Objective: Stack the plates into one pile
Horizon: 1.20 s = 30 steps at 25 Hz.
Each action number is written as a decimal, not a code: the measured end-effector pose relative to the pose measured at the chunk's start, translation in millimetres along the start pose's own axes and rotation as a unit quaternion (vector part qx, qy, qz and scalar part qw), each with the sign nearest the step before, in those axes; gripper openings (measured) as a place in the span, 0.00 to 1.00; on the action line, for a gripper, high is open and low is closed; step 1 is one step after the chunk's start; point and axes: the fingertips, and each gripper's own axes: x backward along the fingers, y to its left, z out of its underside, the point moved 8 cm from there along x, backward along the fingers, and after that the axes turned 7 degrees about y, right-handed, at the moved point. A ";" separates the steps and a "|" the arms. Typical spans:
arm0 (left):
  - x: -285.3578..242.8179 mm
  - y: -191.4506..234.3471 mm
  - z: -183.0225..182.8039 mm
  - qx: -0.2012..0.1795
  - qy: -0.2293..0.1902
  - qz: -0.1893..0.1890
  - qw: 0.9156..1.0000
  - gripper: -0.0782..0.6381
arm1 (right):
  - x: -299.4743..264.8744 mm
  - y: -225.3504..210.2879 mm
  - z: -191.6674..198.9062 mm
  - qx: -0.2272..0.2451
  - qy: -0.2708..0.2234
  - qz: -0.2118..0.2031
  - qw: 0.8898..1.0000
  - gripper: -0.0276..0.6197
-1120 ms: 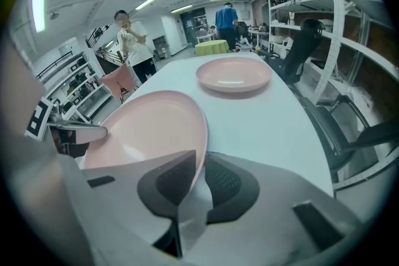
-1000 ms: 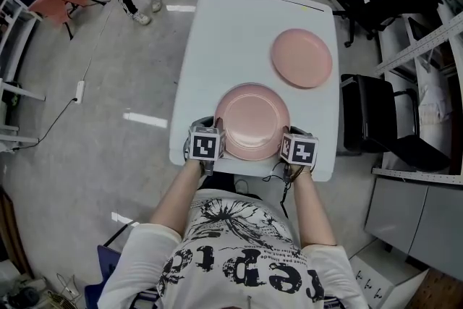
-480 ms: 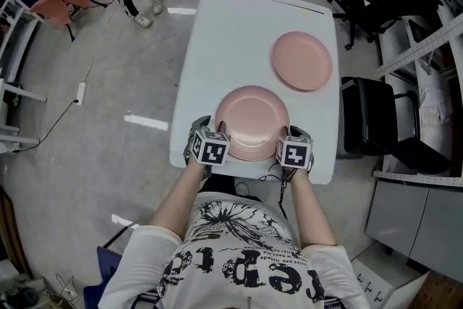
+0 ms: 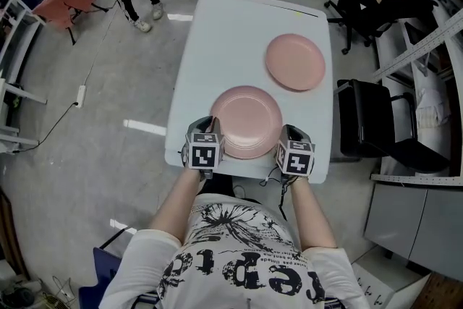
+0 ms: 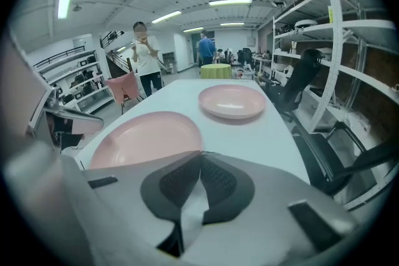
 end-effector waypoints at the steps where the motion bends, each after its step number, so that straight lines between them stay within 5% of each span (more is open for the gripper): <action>1: 4.0 -3.4 -1.8 0.003 -0.006 0.003 1.000 0.13 | 4.3 -1.5 0.9 0.004 -0.008 -0.011 1.000 0.05; 6: 18.7 -26.2 -16.4 0.005 -0.032 0.035 0.999 0.11 | 25.8 -14.3 -0.8 0.021 -0.044 -0.053 0.997 0.05; 20: -60.5 -81.1 -146.4 -0.015 -0.042 0.118 0.992 0.11 | -4.7 -111.7 -91.7 -0.022 -0.062 -0.008 0.998 0.05; 30: -149.5 -85.8 -238.0 -0.039 -0.039 0.122 0.991 0.11 | -73.2 -174.4 -160.5 -0.044 -0.039 0.024 0.998 0.06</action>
